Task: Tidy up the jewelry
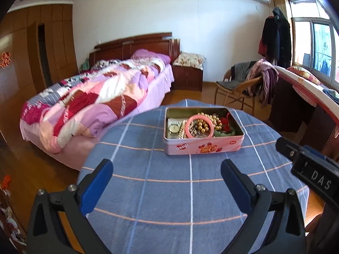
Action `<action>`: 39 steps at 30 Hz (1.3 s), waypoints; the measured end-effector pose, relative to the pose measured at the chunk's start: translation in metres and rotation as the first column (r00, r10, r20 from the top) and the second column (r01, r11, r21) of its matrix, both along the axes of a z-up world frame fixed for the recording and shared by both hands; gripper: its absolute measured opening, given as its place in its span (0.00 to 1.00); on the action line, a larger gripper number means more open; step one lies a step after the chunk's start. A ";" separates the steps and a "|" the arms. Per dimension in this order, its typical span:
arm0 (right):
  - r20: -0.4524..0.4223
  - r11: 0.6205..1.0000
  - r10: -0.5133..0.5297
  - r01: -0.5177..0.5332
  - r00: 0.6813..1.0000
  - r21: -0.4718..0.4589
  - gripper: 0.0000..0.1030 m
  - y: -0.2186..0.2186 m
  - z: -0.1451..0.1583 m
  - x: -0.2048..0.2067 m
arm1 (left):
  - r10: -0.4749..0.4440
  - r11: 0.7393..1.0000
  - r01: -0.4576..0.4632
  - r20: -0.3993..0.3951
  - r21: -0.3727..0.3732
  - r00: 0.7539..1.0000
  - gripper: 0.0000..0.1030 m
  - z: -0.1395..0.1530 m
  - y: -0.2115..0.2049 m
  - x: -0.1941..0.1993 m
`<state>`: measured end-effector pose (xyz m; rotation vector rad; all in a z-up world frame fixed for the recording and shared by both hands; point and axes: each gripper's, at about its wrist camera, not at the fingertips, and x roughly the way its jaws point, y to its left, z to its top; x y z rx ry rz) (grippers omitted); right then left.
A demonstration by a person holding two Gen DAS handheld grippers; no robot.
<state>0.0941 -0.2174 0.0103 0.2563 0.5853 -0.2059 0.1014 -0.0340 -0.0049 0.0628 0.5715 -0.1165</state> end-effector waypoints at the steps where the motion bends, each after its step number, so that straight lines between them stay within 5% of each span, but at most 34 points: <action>1: 0.023 1.000 -0.002 0.002 1.000 -0.008 0.71 0.002 0.006 -0.008 | 0.000 1.000 0.000 0.011 -0.002 1.000 1.00 0.003 0.002 -0.003; 20: 0.338 0.988 0.018 0.035 0.941 -0.150 0.83 0.038 0.097 -0.102 | 0.083 0.996 -0.069 0.255 -0.063 0.963 1.00 0.069 0.032 -0.068; 39: 0.371 0.991 -0.001 0.051 0.929 -0.124 0.84 0.035 0.099 -0.107 | 0.072 0.997 -0.073 0.326 -0.008 0.943 1.00 0.071 0.021 -0.078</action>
